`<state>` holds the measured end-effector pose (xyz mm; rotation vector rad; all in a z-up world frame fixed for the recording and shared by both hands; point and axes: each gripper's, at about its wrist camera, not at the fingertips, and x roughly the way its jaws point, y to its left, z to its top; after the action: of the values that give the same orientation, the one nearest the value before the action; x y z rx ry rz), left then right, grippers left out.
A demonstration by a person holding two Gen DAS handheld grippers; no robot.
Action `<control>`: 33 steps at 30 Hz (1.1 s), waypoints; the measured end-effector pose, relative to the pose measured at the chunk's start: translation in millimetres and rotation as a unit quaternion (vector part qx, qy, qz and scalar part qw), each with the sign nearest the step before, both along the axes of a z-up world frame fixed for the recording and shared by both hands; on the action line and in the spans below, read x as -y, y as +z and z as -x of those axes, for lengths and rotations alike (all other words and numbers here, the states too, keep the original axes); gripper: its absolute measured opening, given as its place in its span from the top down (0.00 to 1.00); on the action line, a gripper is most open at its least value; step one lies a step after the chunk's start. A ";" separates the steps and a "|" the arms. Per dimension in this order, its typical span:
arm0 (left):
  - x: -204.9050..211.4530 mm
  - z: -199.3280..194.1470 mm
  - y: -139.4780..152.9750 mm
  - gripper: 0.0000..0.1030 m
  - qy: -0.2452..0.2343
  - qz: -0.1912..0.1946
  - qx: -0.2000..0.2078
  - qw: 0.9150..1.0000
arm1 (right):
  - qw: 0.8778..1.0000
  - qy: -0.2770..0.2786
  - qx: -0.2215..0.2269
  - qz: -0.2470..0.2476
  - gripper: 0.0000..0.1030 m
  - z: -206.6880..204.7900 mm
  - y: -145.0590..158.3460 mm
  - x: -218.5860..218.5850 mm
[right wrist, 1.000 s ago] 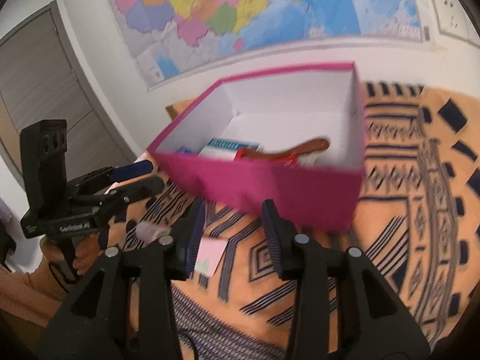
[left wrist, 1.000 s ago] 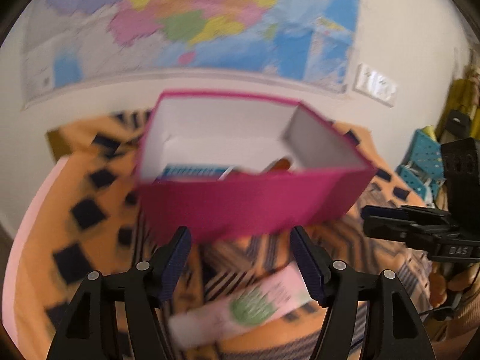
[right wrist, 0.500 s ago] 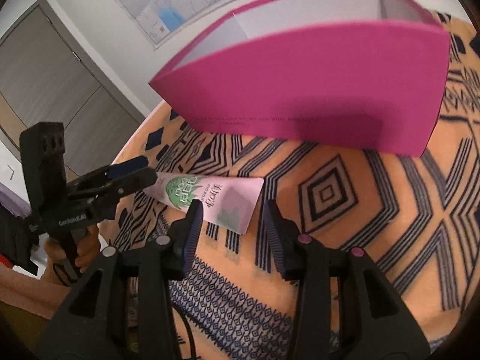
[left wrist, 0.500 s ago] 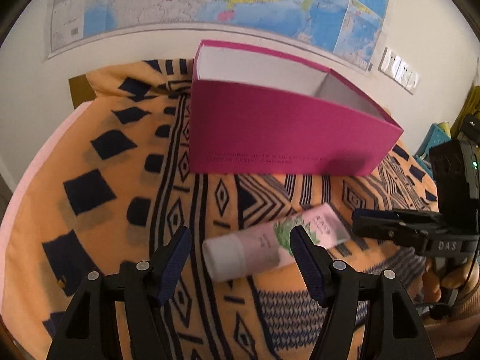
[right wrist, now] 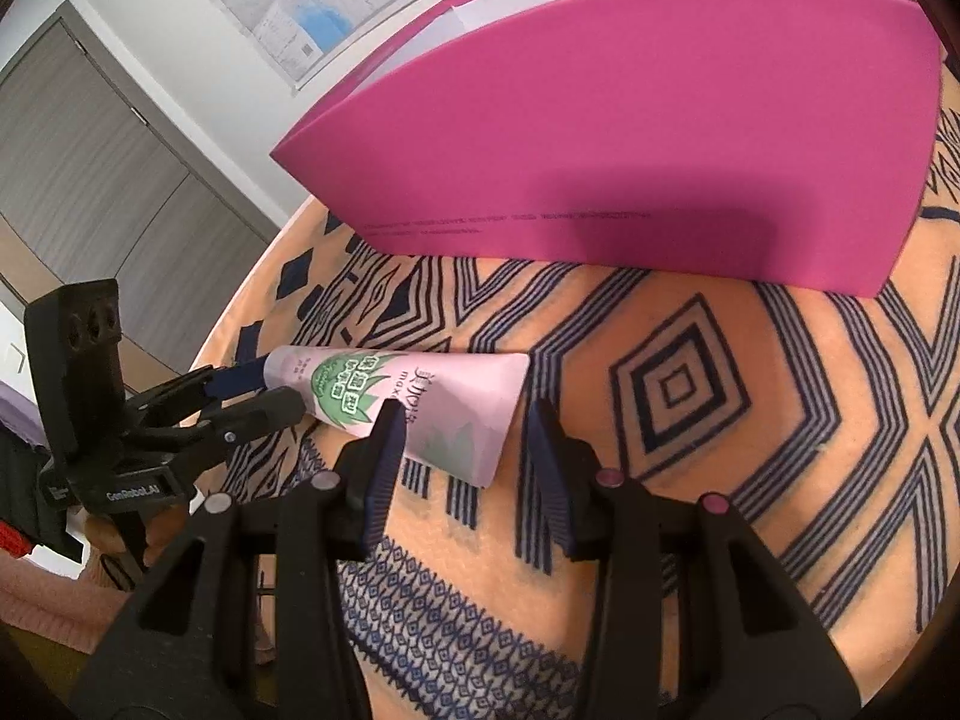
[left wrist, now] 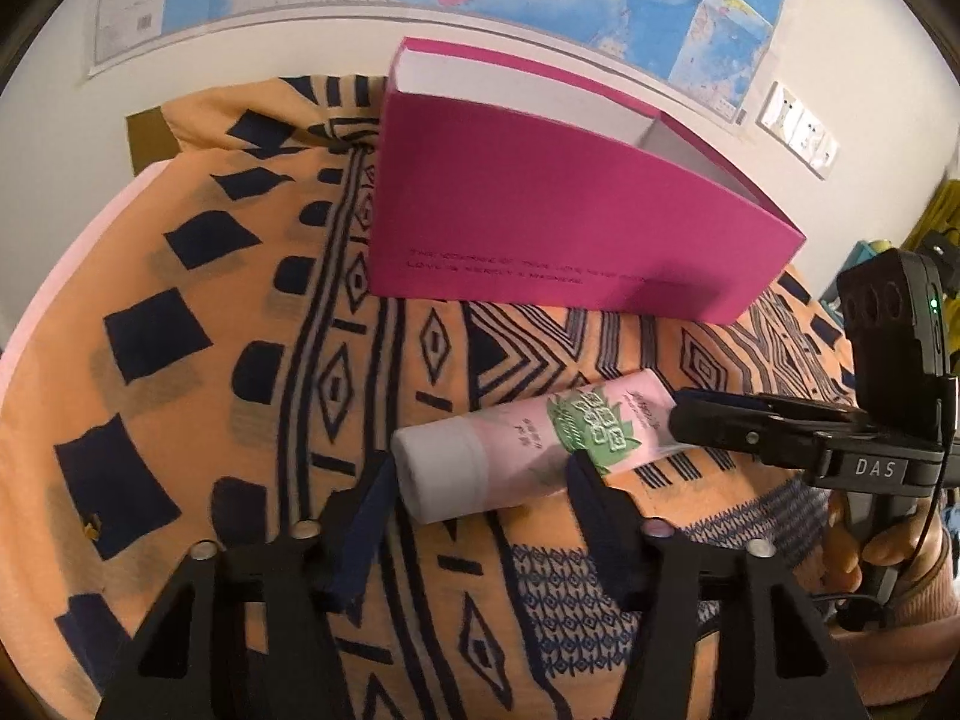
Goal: Organize rigid objects
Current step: 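Move the right gripper down to the pink aloe lotion tube, then close the right gripper around the middle of the aloe tube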
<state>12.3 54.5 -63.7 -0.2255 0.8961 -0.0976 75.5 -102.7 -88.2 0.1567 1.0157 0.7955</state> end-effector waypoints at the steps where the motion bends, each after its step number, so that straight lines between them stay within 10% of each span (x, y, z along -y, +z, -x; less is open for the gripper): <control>1: 1.4 -0.1 0.3 0.46 -0.001 -0.005 0.000 1.000 | 1.000 0.002 0.000 0.000 0.57 0.3 -0.2 -1.4; 33: 38.0 -10.7 16.0 0.46 -0.048 -0.008 0.025 0.999 | 0.999 -0.042 0.032 -0.005 0.54 14.7 21.3 46.8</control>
<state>23.0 16.4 -47.7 -0.1652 0.8569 -0.1845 60.9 -149.6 -67.0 0.1801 0.9401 0.7245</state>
